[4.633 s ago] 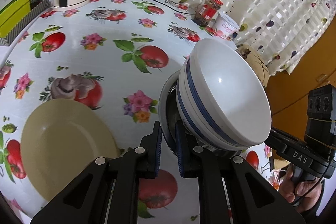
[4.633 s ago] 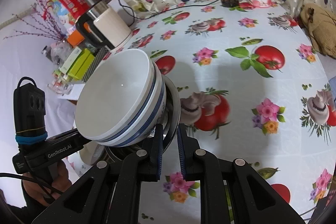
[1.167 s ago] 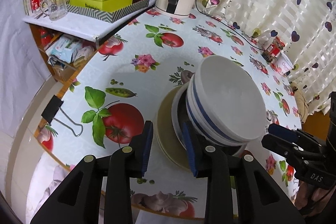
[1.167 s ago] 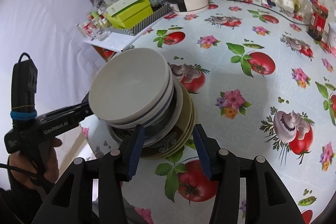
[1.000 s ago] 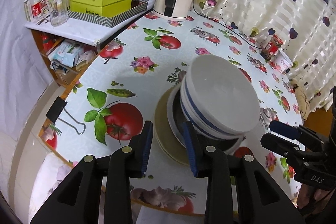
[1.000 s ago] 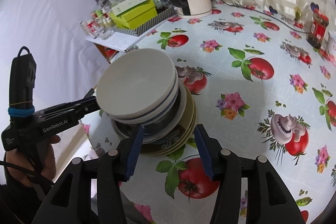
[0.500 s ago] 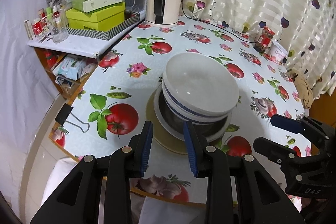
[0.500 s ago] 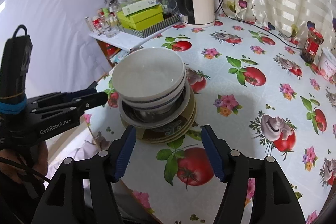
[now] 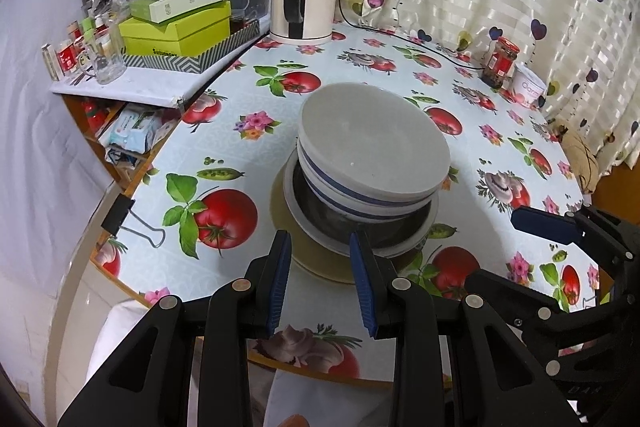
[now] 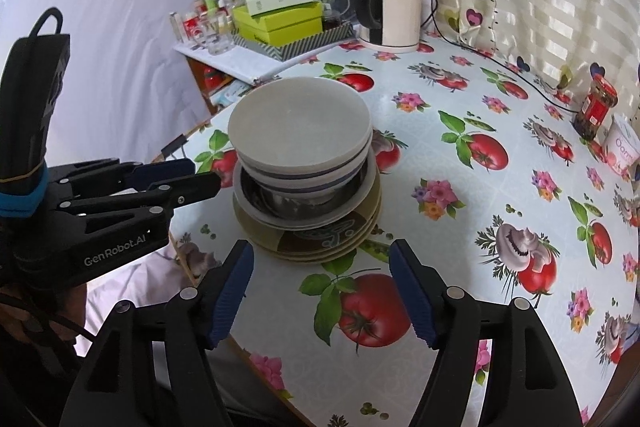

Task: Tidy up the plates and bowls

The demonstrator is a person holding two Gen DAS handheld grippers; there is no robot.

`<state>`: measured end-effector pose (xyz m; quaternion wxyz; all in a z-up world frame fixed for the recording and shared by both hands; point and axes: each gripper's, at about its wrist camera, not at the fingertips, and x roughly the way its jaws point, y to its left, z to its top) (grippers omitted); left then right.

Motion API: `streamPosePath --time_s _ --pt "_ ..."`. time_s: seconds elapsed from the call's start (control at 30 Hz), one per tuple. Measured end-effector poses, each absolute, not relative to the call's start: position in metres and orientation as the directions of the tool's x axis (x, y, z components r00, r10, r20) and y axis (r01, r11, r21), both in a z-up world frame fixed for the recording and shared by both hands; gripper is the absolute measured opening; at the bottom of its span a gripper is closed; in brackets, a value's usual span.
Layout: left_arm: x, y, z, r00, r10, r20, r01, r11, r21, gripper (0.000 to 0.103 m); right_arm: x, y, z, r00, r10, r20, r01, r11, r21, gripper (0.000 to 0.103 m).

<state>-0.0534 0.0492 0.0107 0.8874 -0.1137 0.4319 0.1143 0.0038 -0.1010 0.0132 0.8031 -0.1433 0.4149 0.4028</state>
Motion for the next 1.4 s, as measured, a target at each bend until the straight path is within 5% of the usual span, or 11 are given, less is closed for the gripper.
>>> streamPosePath --time_s 1.4 --pt "-0.043 0.051 -0.003 0.571 0.114 -0.813 -0.307 0.948 -0.083 0.032 0.013 -0.095 0.003 0.32 0.513 -0.797 -0.779 0.621 0.087 0.079"
